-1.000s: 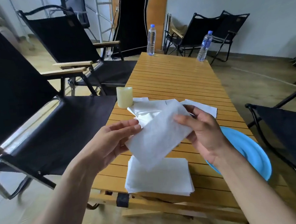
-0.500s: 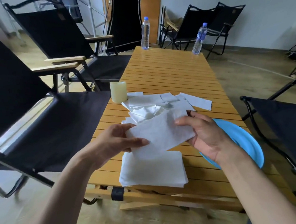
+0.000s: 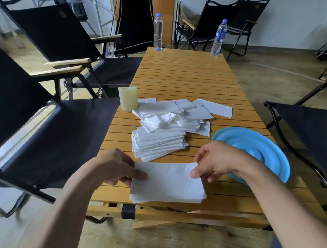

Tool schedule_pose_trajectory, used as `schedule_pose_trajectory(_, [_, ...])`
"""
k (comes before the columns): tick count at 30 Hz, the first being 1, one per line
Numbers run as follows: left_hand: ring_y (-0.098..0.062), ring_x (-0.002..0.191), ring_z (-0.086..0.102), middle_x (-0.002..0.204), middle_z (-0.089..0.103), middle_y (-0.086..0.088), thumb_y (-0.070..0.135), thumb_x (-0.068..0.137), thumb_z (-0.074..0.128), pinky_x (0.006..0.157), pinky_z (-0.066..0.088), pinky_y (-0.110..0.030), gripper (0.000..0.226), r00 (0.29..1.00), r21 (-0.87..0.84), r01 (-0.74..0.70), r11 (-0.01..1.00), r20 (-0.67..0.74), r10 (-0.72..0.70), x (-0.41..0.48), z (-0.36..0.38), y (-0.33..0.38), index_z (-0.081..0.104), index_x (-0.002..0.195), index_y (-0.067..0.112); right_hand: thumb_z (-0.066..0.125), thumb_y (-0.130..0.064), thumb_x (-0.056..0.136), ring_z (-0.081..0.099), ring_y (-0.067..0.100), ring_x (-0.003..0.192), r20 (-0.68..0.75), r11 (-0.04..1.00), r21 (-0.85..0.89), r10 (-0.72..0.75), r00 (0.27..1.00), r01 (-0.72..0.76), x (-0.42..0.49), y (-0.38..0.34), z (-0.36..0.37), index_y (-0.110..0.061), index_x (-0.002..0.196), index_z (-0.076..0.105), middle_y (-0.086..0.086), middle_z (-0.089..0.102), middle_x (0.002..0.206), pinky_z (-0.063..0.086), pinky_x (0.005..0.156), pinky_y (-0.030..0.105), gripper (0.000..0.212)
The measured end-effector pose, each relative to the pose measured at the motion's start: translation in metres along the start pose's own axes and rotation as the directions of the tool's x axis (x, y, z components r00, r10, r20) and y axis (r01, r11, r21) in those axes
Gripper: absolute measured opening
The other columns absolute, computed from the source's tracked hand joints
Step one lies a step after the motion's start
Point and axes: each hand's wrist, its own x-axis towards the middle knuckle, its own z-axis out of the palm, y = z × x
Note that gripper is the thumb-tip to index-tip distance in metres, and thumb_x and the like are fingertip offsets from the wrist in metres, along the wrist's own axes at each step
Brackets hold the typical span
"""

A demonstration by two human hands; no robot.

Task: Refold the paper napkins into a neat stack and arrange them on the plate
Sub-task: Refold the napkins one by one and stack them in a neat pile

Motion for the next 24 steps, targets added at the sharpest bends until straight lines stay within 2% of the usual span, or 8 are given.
schedule_pose_trajectory(3, [-0.017, 0.067, 0.056, 0.072, 0.077, -0.006, 0.04, 0.06, 0.094, 0.048, 0.031, -0.022, 0.038, 0.999, -0.001, 0.032, 0.999, -0.031, -0.032, 0.002, 0.0, -0.001, 0.077, 0.085, 0.016, 0.091, -0.006, 0.068, 0.072, 0.015, 0.058, -0.006, 0.999, -0.044, 0.013, 1.0, -0.014, 0.003, 0.001, 0.001, -0.007, 0.103, 0.057, 0.007, 0.075, 0.066, 0.053, 0.048, 0.022, 0.049])
schedule_pose_trajectory(8, [-0.014, 0.062, 0.059, 0.069, 0.077, -0.004, 0.046, 0.058, 0.093, 0.048, 0.037, -0.022, 0.05, 0.995, 0.046, 0.022, 0.999, -0.097, -0.018, 0.003, 0.0, 0.0, 0.071, 0.093, 0.018, 0.093, -0.012, 0.067, 0.066, 0.01, 0.051, -0.032, 0.985, -0.173, 0.006, 0.999, -0.011, 0.005, 0.003, 0.003, -0.011, 0.098, 0.056, 0.0, 0.07, 0.056, 0.051, 0.048, 0.022, 0.048])
schedule_pose_trajectory(12, [-0.011, 0.062, 0.06, 0.063, 0.072, 0.002, 0.048, 0.064, 0.089, 0.054, 0.043, -0.024, 0.044, 0.965, 0.093, -0.095, 0.991, -0.235, 0.114, 0.01, 0.003, 0.0, 0.067, 0.088, 0.018, 0.095, -0.019, 0.062, 0.051, 0.004, 0.037, -0.094, 0.977, -0.214, -0.031, 0.995, 0.01, 0.008, 0.004, 0.001, -0.013, 0.094, 0.058, -0.008, 0.058, 0.041, 0.042, 0.04, 0.019, 0.049])
schedule_pose_trajectory(14, [-0.011, 0.062, 0.062, 0.062, 0.071, 0.002, 0.045, 0.064, 0.09, 0.055, 0.044, -0.024, 0.041, 0.956, 0.135, -0.128, 0.983, -0.247, 0.159, 0.012, 0.007, 0.0, 0.067, 0.085, 0.019, 0.095, -0.021, 0.063, 0.046, 0.003, 0.033, -0.089, 0.967, -0.255, -0.047, 0.995, 0.023, 0.009, 0.005, 0.002, -0.013, 0.092, 0.059, -0.009, 0.056, 0.039, 0.036, 0.037, 0.017, 0.047])
schedule_pose_trajectory(16, [-0.011, 0.06, 0.061, 0.061, 0.07, 0.002, 0.043, 0.064, 0.091, 0.054, 0.046, -0.024, 0.04, 0.954, 0.147, -0.139, 0.979, -0.244, 0.172, 0.014, 0.009, 0.0, 0.067, 0.082, 0.017, 0.095, -0.024, 0.063, 0.048, 0.002, 0.036, -0.081, 0.96, -0.275, -0.073, 0.994, 0.048, 0.009, 0.005, 0.002, -0.014, 0.089, 0.061, -0.009, 0.057, 0.041, 0.036, 0.037, 0.017, 0.044])
schedule_pose_trajectory(18, [-0.01, 0.057, 0.061, 0.061, 0.07, 0.001, 0.042, 0.064, 0.091, 0.054, 0.049, -0.024, 0.039, 0.94, 0.11, -0.171, 0.979, -0.28, 0.195, 0.016, 0.009, 0.0, 0.068, 0.081, 0.015, 0.095, -0.026, 0.063, 0.052, 0.005, 0.04, -0.118, 0.973, -0.201, -0.141, 0.983, 0.116, 0.015, -0.001, -0.002, -0.014, 0.083, 0.063, -0.01, 0.06, 0.045, 0.039, 0.039, 0.018, 0.04])
schedule_pose_trajectory(21, [-0.006, 0.05, 0.059, 0.059, 0.068, 0.0, 0.043, 0.07, 0.087, 0.05, 0.048, -0.022, 0.036, 0.842, 0.048, -0.313, 0.948, -0.448, 0.301, 0.018, 0.009, 0.005, 0.067, 0.079, 0.015, 0.092, -0.027, 0.066, 0.06, 0.01, 0.053, -0.339, 0.943, -0.149, -0.332, 0.88, 0.298, 0.044, -0.02, -0.01, -0.017, 0.076, 0.069, -0.008, 0.067, 0.058, 0.047, 0.055, 0.024, 0.027])
schedule_pose_trajectory(24, [0.0, 0.047, 0.059, 0.062, 0.068, 0.002, 0.037, 0.08, 0.081, 0.046, 0.046, -0.016, 0.027, 0.752, -0.085, -0.461, 0.883, -0.566, 0.338, 0.021, 0.015, 0.016, 0.067, 0.081, 0.015, 0.085, -0.033, 0.074, 0.065, 0.01, 0.077, -0.435, 0.865, -0.342, -0.491, 0.755, 0.366, 0.085, -0.041, -0.003, -0.023, 0.089, 0.074, -0.01, 0.071, 0.081, 0.05, 0.072, 0.027, 0.021])
